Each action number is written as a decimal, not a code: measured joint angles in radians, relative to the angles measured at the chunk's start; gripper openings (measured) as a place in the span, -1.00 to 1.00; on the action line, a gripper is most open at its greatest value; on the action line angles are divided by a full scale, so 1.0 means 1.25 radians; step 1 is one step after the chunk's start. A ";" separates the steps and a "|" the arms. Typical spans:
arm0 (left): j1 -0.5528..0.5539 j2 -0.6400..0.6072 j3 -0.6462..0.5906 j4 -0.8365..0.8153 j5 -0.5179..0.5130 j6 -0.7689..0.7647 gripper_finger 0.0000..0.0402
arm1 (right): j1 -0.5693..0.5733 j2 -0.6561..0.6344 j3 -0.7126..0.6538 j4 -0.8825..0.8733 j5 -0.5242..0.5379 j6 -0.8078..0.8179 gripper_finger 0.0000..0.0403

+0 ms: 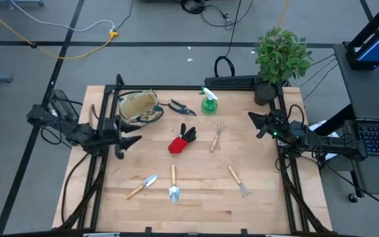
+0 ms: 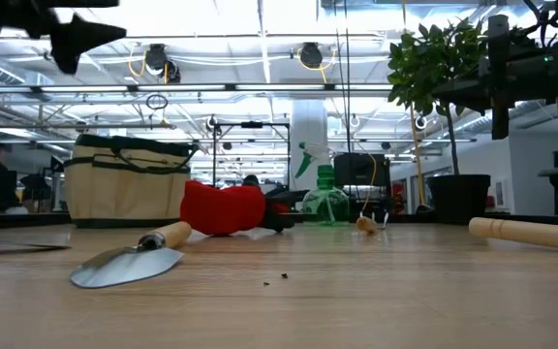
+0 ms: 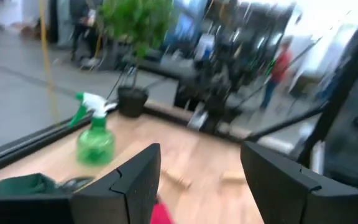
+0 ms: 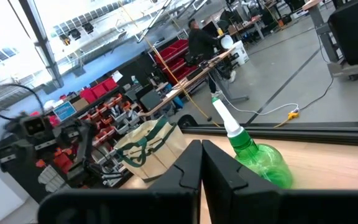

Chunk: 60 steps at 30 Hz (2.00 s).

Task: Pick & Place Garden tools in Gardening bag
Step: Put the gloves into the gardening bag

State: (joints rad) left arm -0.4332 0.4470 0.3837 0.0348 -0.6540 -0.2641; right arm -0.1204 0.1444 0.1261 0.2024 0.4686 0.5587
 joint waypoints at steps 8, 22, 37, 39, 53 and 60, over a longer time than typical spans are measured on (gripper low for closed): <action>0.052 0.378 0.325 -0.267 -0.017 -0.147 0.14 | 0.000 0.000 0.000 0.000 0.000 -0.002 -1.00; 0.180 0.684 0.450 -0.042 0.194 -0.141 0.14 | 0.000 0.000 0.000 0.003 -0.001 -0.002 -1.00; 0.231 0.774 0.465 -0.037 0.184 -0.337 0.83 | 0.000 0.000 0.000 0.002 -0.026 -0.002 -1.00; 0.232 0.799 0.493 -0.070 0.179 -0.336 0.95 | 0.000 0.000 0.000 0.002 -0.026 -0.002 -1.00; 0.290 1.027 0.809 -0.550 0.267 -0.364 0.97 | 0.000 0.000 0.000 -0.007 -0.026 -0.002 -1.00; 0.320 1.080 0.820 -0.610 0.303 -0.414 0.95 | 0.000 0.000 0.000 -0.010 -0.026 -0.002 -1.00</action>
State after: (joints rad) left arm -0.0328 1.7972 1.4086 -0.7272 -0.2758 -0.7812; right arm -0.1207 0.1444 0.1261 0.1900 0.4358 0.5568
